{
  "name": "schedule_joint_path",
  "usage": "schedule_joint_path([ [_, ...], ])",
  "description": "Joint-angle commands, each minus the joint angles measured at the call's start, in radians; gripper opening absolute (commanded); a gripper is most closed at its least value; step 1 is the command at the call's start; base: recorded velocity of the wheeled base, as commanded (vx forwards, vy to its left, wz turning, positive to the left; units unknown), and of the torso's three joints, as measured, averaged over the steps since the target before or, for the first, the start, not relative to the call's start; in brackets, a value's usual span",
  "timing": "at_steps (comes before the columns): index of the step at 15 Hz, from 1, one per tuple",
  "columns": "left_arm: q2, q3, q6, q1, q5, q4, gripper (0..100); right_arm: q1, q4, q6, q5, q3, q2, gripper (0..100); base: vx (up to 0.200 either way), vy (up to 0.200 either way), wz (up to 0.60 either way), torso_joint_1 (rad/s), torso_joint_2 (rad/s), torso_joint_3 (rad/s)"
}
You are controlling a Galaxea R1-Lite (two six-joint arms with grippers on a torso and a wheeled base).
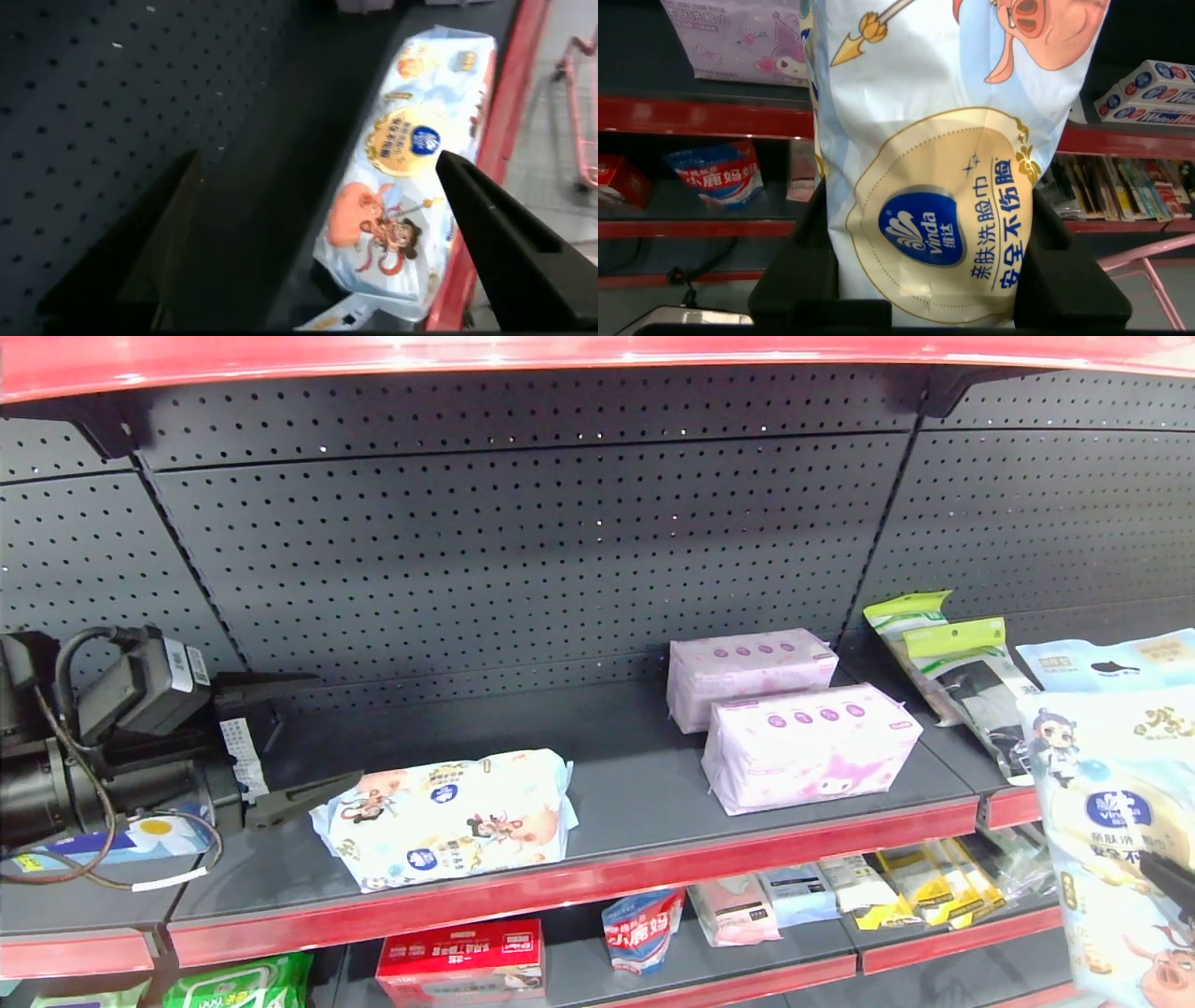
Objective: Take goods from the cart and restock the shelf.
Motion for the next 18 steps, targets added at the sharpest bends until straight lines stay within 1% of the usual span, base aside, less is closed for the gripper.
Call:
schedule_joint_path([
  [1,-0.043,0.046,-0.035,0.006,0.041,-0.037,100,0.001,-0.001,-0.001,0.001,-0.001,0.002,0,0.000,0.000,0.00,0.000,0.00,0.000],
  [2,-0.062,0.067,-0.061,0.003,0.082,-0.062,100,0.001,-0.001,-0.001,0.001,-0.001,0.005,0,0.000,0.000,0.00,0.000,0.00,0.000],
  [3,-0.102,0.112,-0.107,-0.006,0.154,-0.114,100,0.001,-0.001,-0.001,0.004,-0.001,0.009,0,0.000,0.000,0.00,0.000,0.00,0.000],
  [4,-0.114,0.130,-0.130,-0.006,0.185,-0.137,100,0.003,-0.001,-0.001,0.005,0.000,0.009,0,0.000,0.000,0.00,0.000,0.00,0.000],
  [5,-0.135,0.175,-0.194,-0.006,0.314,-0.212,100,0.004,-0.001,-0.001,0.005,0.000,0.014,0,0.000,0.000,0.00,0.000,0.00,0.000],
  [6,-0.140,0.198,-0.232,-0.007,0.389,-0.249,100,0.006,-0.001,-0.001,0.008,0.002,0.014,0,0.000,0.000,0.00,0.000,0.00,0.000],
  [7,-0.140,0.248,-0.331,-0.026,0.616,-0.335,100,0.007,-0.001,0.001,0.013,0.006,0.014,0,0.000,0.000,0.00,0.000,0.00,0.000],
  [8,-0.146,0.268,-0.378,-0.064,0.734,-0.379,100,0.007,-0.001,0.002,0.013,0.006,0.014,0,0.000,0.000,0.00,0.000,0.00,0.000],
  [9,-0.171,0.287,-0.444,-0.116,0.866,-0.412,100,0.009,-0.002,0.004,0.016,0.002,0.014,0,0.000,0.000,0.00,0.000,0.00,0.000],
  [10,-0.204,0.310,-0.493,-0.172,0.952,-0.412,100,0.009,-0.001,0.006,0.033,0.006,0.006,0,0.000,0.000,0.00,0.000,0.00,0.000],
  [11,-0.244,0.333,-0.507,-0.216,0.969,-0.407,100,0.009,-0.001,0.006,0.054,0.008,0.000,0,0.000,0.000,0.00,0.000,0.00,0.000],
  [12,-0.332,0.371,-0.505,-0.273,0.970,-0.370,100,0.007,0.001,0.002,0.068,0.002,-0.001,0,0.000,0.000,0.00,0.000,0.00,0.000],
  [13,-0.416,0.383,-0.505,-0.316,0.970,-0.295,100,0.006,-0.001,0.002,0.068,-0.013,0.005,0,0.000,0.000,0.00,0.000,0.00,0.000],
  [14,-0.520,0.382,-0.505,-0.334,0.969,-0.182,100,0.006,0.001,0.002,0.071,-0.030,0.009,0,0.000,0.000,0.00,0.000,0.00,0.000],
  [15,-0.640,0.371,-0.505,-0.337,0.967,-0.037,100,0.007,0.001,0.001,0.074,-0.046,0.011,0,0.000,0.000,0.00,0.000,0.00,0.000],
  [17,-0.847,0.339,-0.512,-0.337,0.958,0.207,100,0.007,0.001,-0.011,0.068,-0.046,-0.001,0,0.000,0.000,0.00,0.000,0.00,0.000],
  [18,-0.890,0.327,-0.513,-0.337,0.946,0.257,100,0.007,0.001,-0.022,0.065,-0.044,-0.005,0,0.000,0.000,0.00,0.000,0.00,0.000],
])
